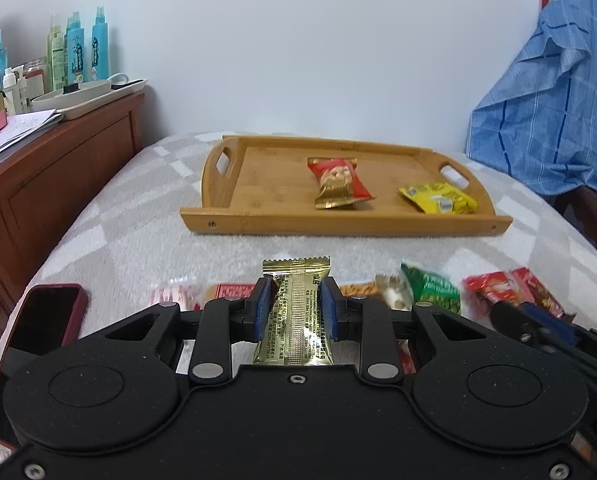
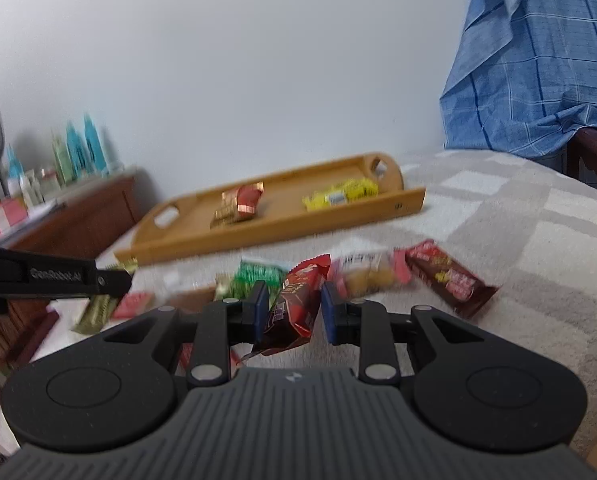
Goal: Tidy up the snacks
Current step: 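Carry both bars to the tray beside the cashew bag and lower them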
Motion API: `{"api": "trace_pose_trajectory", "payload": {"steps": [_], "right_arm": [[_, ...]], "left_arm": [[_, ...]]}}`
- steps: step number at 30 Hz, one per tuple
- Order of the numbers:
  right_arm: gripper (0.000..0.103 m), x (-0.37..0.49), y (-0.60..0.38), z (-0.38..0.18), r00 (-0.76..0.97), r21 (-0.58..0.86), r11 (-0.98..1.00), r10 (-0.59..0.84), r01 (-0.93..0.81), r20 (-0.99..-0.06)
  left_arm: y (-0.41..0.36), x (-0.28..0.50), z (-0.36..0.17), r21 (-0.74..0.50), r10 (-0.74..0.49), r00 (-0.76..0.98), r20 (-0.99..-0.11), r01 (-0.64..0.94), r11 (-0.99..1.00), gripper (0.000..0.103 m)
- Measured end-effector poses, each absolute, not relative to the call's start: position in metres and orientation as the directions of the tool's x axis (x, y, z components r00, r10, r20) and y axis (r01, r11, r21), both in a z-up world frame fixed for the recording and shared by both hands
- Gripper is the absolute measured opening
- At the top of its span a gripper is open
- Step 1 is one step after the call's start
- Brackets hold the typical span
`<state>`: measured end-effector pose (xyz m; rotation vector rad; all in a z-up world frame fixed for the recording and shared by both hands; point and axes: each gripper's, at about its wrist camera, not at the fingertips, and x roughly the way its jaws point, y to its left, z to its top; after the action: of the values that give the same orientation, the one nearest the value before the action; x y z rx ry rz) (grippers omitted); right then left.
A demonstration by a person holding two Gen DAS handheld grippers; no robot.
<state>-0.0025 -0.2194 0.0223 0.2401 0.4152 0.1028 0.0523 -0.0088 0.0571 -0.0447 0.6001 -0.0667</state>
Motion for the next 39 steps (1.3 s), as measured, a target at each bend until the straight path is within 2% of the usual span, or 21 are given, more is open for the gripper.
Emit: {"api": "trace_pose_trajectory", "payload": {"steps": [4, 13, 25, 39], "right_arm": [[0.032, -0.004, -0.223, 0.036, 0.936, 0.253, 0.965, 0.155, -0.075, -0.315], [0.032, 0.054, -0.232, 0.063, 0.93, 0.291, 0.949, 0.209, -0.12, -0.301], [0.032, 0.138, -0.237, 0.062, 0.886, 0.308, 0.94, 0.261, -0.144, -0.383], [0.033, 0.191, -0.214, 0.045, 0.854, 0.245, 0.957, 0.257, -0.159, -0.452]], "left_arm": [[-0.009, 0.061, 0.063, -0.08, -0.088, 0.824, -0.559, 0.052, 0.995, 0.026], [-0.008, 0.094, 0.083, -0.119, -0.108, 0.831, -0.546, 0.051, 0.992, 0.026], [-0.005, 0.173, 0.09, -0.176, -0.109, 0.813, -0.572, 0.007, 0.984, 0.026], [-0.001, 0.242, 0.06, -0.152, -0.057, 0.778, -0.625, -0.049, 0.987, 0.026]]}}
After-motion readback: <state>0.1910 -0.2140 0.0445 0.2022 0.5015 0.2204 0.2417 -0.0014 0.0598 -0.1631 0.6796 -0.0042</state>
